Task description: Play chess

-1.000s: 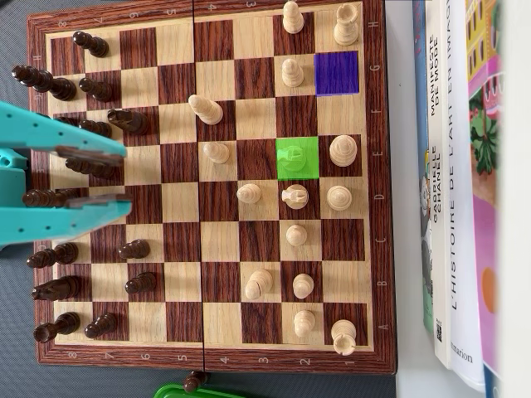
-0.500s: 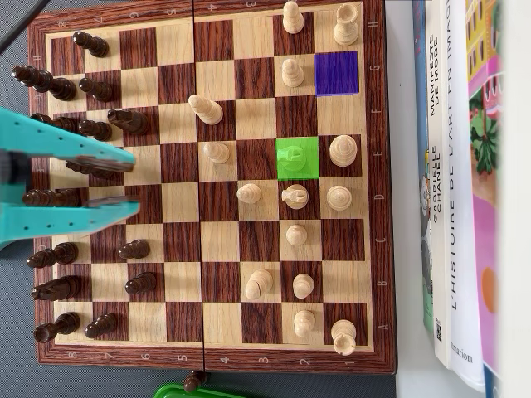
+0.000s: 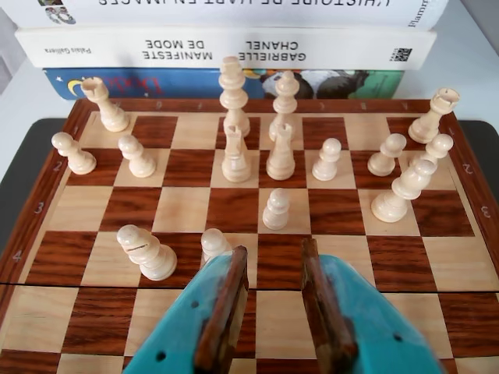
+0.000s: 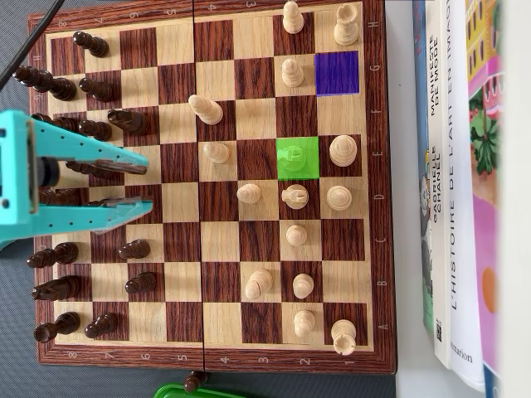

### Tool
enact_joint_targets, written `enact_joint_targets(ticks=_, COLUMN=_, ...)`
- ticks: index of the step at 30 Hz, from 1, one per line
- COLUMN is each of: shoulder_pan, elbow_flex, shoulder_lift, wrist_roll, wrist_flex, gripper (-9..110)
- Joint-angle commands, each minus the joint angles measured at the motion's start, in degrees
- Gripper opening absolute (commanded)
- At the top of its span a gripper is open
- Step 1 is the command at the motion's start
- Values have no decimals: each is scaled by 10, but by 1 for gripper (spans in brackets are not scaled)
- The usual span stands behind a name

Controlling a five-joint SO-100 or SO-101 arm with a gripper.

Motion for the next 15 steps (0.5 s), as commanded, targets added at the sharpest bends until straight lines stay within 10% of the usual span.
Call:
enact_joint_targets(ticks=1, shoulder_pan=2, elbow_flex=5, shoulder_lift=7, wrist_roll=-4, wrist_flex=-33, gripper=12)
enact_joint_targets(ticks=15, shoulder_pan=4, elbow_flex=69, shoulder_lift=8, wrist_roll=-4, wrist_flex=-229, gripper=12)
